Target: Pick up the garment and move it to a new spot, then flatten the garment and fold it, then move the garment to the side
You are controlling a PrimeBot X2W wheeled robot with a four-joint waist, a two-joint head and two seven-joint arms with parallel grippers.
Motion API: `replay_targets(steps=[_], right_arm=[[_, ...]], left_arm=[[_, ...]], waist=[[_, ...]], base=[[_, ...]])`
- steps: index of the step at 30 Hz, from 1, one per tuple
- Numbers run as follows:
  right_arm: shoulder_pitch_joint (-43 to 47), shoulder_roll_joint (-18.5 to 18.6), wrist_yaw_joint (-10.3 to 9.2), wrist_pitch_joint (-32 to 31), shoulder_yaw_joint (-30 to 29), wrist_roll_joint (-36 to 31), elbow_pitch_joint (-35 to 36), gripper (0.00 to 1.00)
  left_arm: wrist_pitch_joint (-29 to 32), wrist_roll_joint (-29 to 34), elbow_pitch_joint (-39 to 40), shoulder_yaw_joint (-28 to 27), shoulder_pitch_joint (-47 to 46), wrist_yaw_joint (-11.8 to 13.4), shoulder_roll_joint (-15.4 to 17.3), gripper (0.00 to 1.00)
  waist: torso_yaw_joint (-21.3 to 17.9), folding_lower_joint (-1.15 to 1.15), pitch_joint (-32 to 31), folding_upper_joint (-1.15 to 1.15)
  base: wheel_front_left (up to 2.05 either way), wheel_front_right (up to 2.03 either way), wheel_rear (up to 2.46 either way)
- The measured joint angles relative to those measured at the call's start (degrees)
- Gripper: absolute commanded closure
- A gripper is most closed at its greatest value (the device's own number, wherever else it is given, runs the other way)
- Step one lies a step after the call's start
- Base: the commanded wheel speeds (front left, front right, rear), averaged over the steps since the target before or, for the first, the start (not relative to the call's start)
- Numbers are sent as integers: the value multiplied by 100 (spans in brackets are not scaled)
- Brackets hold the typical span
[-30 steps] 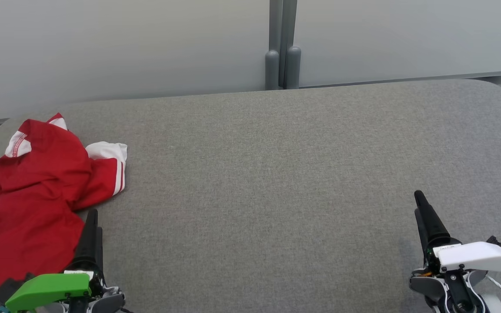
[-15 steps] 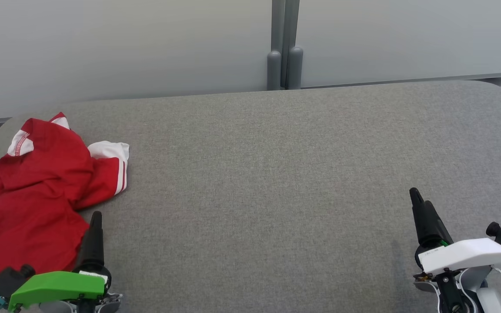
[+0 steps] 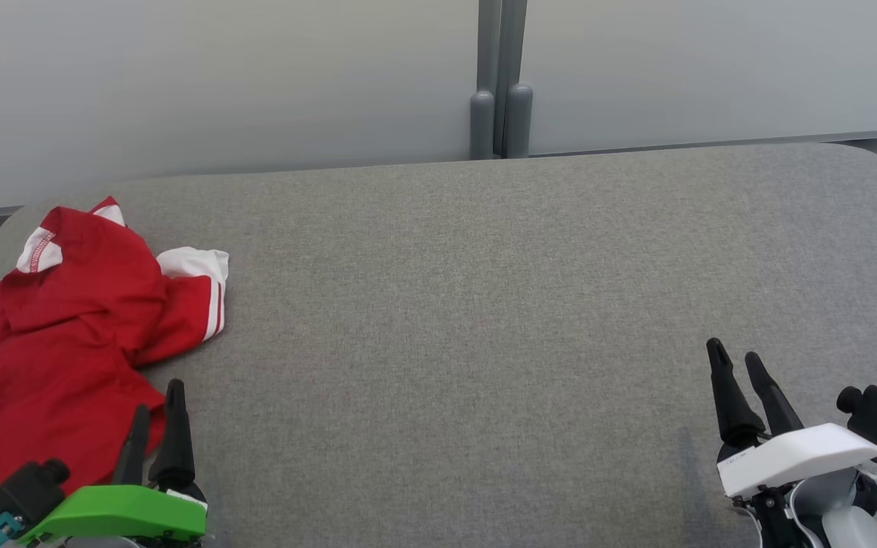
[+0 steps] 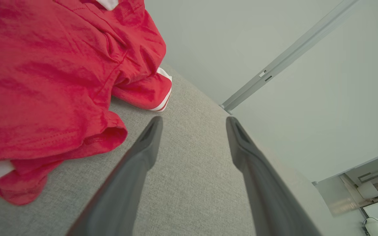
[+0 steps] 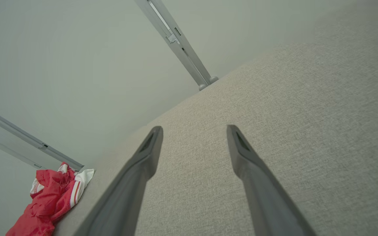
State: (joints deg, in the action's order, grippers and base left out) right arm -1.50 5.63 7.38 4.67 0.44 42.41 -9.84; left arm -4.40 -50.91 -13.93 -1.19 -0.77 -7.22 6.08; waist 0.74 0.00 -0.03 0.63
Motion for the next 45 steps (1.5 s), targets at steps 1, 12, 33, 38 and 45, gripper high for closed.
replay_targets(steps=[1,12,33,38,45], right_arm=[[1,19,0,20,19,-88,-10,0],[18,98,0,210,32,-879,-120,0],[138,127,1,537,-37,-2103,-193,0],[203,162,9,608,-70,-2313,-259,0],[243,167,9,704,-75,-2620,-320,0]], left_arm=[[-30,127,20,-7,21,-1,-8,0],[-218,1059,67,27,152,-7,7,0],[-539,2381,-43,194,253,-9,205,0],[-628,2684,-23,197,294,-9,245,0],[-724,2999,5,225,314,-10,286,0]], waist=[[0,0,-2,0],[10,0,-8,0],[11,0,-14,0],[23,0,-31,0],[20,0,-45,0]], base=[[0,0,0],[0,0,0],[0,0,0],[0,0,0],[0,0,0]])
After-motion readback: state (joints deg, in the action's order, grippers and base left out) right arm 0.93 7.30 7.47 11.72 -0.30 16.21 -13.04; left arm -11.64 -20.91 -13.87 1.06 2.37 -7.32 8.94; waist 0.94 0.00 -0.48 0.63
